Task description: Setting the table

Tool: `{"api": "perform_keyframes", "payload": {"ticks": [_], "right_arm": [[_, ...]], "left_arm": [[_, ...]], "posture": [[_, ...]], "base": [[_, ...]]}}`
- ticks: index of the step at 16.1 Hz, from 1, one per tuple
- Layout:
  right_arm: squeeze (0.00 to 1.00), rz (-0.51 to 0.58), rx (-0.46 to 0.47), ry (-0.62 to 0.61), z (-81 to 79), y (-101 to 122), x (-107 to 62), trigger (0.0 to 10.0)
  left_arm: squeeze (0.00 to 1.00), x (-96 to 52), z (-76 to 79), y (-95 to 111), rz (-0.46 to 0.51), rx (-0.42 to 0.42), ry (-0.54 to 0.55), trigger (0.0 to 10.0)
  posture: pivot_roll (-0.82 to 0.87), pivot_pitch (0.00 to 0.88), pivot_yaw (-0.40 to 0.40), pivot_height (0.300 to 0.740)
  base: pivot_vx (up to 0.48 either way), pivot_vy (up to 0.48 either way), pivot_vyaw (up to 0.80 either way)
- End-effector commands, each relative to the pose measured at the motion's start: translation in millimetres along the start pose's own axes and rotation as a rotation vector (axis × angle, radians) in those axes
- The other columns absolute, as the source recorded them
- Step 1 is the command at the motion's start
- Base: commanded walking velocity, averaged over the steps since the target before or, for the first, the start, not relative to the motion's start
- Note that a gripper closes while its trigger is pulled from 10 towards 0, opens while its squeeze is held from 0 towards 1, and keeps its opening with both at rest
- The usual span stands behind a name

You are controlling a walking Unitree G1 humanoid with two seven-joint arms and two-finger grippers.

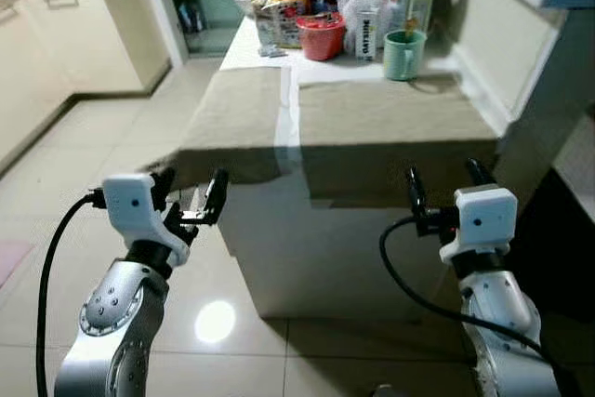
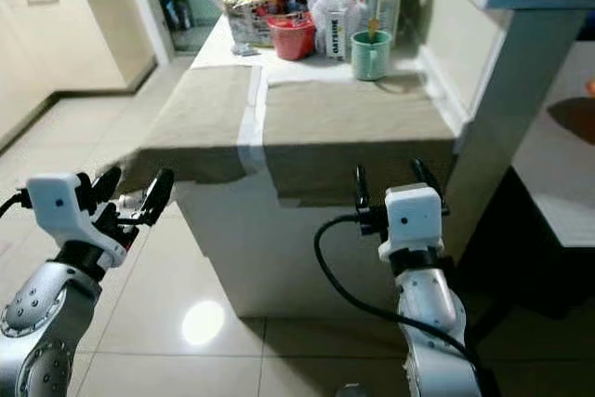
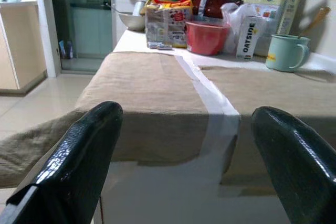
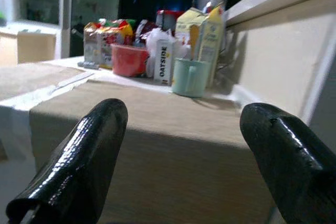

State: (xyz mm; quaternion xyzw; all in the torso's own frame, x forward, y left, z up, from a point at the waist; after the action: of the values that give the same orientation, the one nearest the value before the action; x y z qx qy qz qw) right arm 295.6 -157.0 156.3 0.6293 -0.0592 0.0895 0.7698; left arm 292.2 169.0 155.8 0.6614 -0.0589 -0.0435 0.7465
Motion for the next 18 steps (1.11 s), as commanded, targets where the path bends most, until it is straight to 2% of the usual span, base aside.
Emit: {"api": "perform_keyframes", "payload": {"ticks": [1, 5, 8, 12, 18], "right_arm": [[0.0, 0.007, 0.011, 0.009, -3.6, 0.6, 2.8, 10.0], [0.0, 0.008, 0.016, 0.035, -10.4, 0.3, 2.5, 10.0], [0.0, 0.002, -0.001, 0.048, -14.8, -1.7, 4.1, 10.0], [0.0, -0.009, -0.014, 0.048, -15.4, -4.2, 7.1, 10.0], [0.0, -0.009, -0.014, 0.048, -14.3, -3.8, 10.8, 10.0]], "left_arm": [[0.0, 3.6, -1.7, 1.5, -0.004, 0.02, -0.001, 10.0], [0.0, 8.4, 0.8, 3.8, -0.007, 0.061, -0.007, 10.0], [0.0, 11.0, 8.0, 6.8, 0.004, 0.06, -0.026, 10.0], [0.0, 11.6, 9.9, 6.3, 0.007, 0.052, -0.03, 10.0], [0.0, 11.0, 8.3, 4.1, 0.002, 0.035, -0.017, 10.0]], "posture": [[-0.2, 0.0, 0.139, 0.74], [-0.21, 0.0, 0.142, 0.74], [-0.2, 0.0, 0.142, 0.74], [-0.2, 0.0, 0.139, 0.74], [-0.2, 0.0, 0.129, 0.74]], "base": [[0.0, 0.0, 0.0], [0.0, 0.0, 0.0], [0.0, 0.0, 0.0], [0.0, 0.0, 0.0], [0.0, 0.0, -0.7]]}}
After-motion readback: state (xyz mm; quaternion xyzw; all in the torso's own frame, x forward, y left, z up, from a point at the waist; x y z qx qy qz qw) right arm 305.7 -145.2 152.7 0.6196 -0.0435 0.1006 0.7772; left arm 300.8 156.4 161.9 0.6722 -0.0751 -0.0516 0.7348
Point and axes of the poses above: a point about 5 cm out from each wrist's last joint towards the gripper, its own x axis pointing out of the wrist towards the gripper, its own y axis along the axis of the wrist's last joint, z = x × y, the point moved 6 cm from there along x, pointing out of the wrist towards the gripper, and after that the axes turned 2 degrees about x, right-handed, at the moved point
